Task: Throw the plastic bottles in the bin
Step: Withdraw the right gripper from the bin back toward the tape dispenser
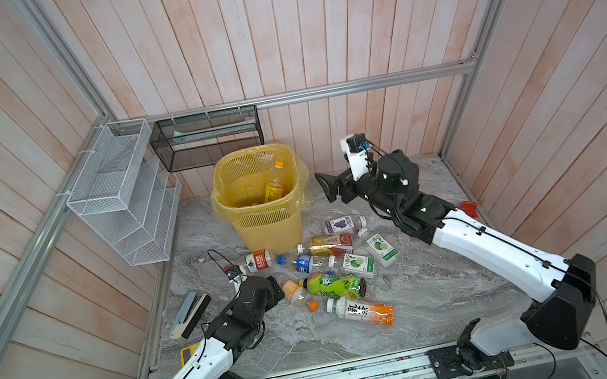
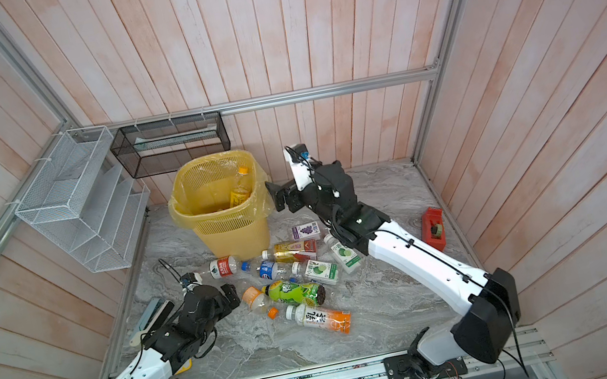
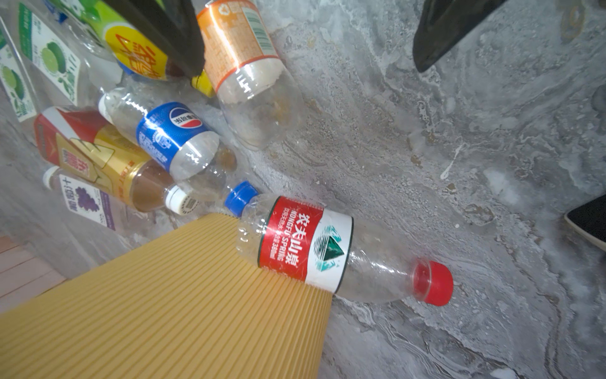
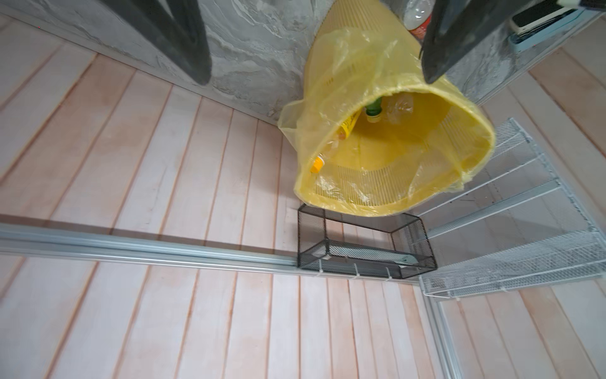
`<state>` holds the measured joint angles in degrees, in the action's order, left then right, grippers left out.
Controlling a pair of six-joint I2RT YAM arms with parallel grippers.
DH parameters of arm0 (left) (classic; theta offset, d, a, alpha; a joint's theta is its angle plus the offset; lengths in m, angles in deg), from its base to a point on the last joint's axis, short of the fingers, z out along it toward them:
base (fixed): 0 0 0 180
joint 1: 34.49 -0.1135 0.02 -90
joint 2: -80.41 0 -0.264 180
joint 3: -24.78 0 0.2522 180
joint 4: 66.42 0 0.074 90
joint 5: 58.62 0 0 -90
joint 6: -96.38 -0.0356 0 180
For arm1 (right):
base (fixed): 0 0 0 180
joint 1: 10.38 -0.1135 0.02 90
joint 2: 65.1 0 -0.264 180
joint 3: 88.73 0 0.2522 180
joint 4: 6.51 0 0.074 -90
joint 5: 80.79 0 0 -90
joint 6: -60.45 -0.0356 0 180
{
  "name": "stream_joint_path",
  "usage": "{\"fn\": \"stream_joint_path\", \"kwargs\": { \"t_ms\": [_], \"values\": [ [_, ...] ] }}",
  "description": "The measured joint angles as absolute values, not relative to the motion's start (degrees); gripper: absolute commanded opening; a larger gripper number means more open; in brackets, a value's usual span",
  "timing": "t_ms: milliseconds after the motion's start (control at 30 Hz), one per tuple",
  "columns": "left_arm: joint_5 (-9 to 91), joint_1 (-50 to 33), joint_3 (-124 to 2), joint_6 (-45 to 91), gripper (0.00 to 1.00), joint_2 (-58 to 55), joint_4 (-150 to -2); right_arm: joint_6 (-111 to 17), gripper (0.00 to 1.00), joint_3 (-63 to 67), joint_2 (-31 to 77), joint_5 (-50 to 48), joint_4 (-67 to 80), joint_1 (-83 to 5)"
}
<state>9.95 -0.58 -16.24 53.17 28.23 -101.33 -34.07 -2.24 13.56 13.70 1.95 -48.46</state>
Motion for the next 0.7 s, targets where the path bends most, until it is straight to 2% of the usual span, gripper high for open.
{"fn": "stream_joint_path", "kwargs": {
  "t_ms": [133, 300, 500, 700],
  "values": [
    [11.5, -0.2, -16.2, 53.7, 0.99, 25.5, -98.9, -36.2, 1.0, -16.5, 8.6, 14.9, 0.8, -44.4],
    [14.6, -0.2, -16.2, 55.2, 0.98, 22.1, -95.2, -39.9, 1.0, -26.7, 3.1, 16.7, 0.6, -40.7],
    [18.8, -0.2, -16.2, 57.0, 0.95, 20.2, -90.9, -43.0, 0.99, -33.7, -3.1, 18.6, -0.7, -39.5],
    [22.0, -0.2, -16.2, 58.1, 0.92, 17.0, -88.2, -44.7, 0.99, -36.1, -4.7, 20.3, -0.7, -38.2]
  ]
}}
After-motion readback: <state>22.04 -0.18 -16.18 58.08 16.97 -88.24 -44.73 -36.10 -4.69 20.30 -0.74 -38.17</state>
